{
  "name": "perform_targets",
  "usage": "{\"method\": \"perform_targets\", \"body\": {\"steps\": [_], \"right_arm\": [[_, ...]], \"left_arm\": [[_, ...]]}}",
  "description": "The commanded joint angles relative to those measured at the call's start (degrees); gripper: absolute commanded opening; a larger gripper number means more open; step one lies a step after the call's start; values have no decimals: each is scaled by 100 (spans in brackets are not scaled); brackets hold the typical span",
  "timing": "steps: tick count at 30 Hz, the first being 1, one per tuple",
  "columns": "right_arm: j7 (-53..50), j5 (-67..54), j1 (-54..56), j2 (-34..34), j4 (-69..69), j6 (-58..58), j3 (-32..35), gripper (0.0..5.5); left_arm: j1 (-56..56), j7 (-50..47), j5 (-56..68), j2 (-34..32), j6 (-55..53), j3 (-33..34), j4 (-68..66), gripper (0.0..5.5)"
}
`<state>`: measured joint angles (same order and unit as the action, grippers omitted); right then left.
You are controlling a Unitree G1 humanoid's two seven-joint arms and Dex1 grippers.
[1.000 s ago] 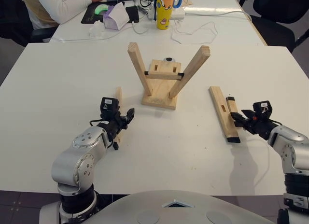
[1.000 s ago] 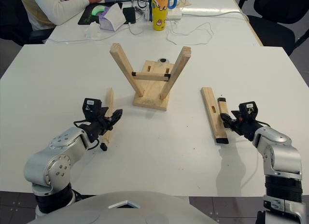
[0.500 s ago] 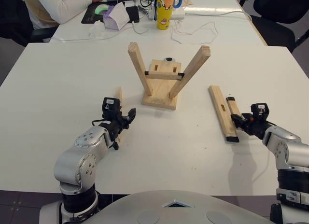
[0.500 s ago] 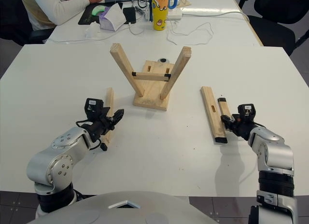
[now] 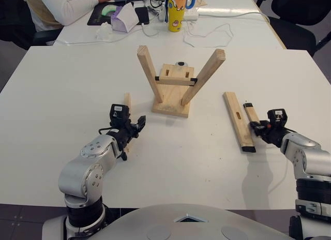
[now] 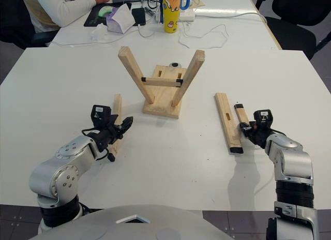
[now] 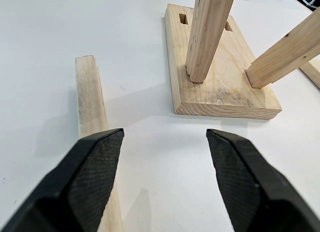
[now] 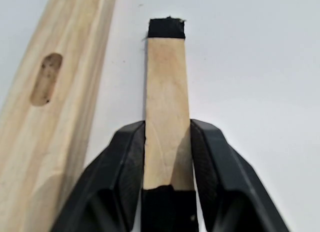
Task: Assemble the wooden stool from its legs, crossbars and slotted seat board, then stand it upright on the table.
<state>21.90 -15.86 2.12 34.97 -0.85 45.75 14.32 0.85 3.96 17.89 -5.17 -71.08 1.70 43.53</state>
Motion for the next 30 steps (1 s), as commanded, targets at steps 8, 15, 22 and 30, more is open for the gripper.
{"method": "perform_targets", "body": {"steps": [8,15,22,30], "right_arm": [[-375,-72,1020,-452,-257,-525,251,132],[-418,-27,1756,-591,0,-1865,304,132],[96,-1131,2556,-952,1388,-2356,248,132],[702,-2634,3113,-863,2465,-1450,-238,132]], "left_arm": [[-230,-9,-49,-55,382,-15,-174,311],[-558,43,-4,-108,742,136,-241,311],[-1541,221,715,5,989,1290,-285,311],[-2936,-711,4500,766,846,2909,-268,328]]}}
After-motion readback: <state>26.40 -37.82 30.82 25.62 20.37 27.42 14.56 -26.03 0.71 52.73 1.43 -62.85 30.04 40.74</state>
